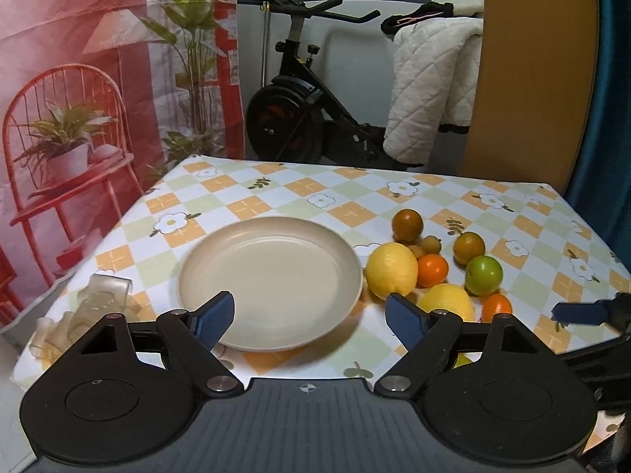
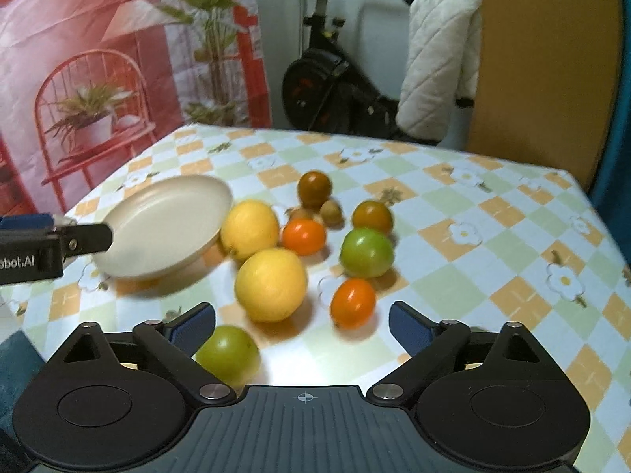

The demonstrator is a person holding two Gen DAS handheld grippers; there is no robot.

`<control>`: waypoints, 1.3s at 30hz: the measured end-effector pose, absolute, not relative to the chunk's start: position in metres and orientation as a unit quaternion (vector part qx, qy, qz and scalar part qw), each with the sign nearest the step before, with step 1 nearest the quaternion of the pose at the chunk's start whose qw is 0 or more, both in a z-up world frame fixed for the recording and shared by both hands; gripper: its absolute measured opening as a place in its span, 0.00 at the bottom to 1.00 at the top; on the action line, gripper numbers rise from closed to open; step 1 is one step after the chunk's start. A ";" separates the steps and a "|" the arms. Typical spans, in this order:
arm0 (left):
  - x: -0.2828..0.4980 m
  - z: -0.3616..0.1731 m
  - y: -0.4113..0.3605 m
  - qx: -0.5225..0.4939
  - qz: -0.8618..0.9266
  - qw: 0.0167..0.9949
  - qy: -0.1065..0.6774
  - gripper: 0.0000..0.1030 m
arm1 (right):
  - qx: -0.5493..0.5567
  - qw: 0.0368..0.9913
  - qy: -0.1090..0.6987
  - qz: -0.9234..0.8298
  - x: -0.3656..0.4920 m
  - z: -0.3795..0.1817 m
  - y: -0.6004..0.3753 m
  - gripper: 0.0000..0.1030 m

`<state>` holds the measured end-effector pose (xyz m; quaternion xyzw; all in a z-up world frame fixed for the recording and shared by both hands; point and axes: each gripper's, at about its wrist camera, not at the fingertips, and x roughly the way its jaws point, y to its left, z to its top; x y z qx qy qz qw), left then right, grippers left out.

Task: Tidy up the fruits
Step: 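Move the left tool to the yellow-green round fruit and close on it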

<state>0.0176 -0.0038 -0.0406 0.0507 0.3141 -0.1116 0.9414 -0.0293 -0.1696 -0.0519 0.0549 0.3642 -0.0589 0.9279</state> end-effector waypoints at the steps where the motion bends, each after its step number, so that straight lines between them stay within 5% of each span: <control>1: 0.018 -0.042 -0.003 0.046 -0.115 0.940 0.317 0.83 | 0.051 0.927 0.368 -0.055 -0.029 -0.054 -0.168 0.87; 28: 0.030 -0.075 -0.020 0.009 -0.237 0.890 0.389 0.66 | -0.003 0.914 0.402 0.056 -0.021 -0.090 -0.140 0.47; 39: 0.032 -0.094 -0.037 0.003 -0.289 0.863 0.414 0.58 | -0.002 0.917 0.392 0.070 -0.019 -0.099 -0.141 0.43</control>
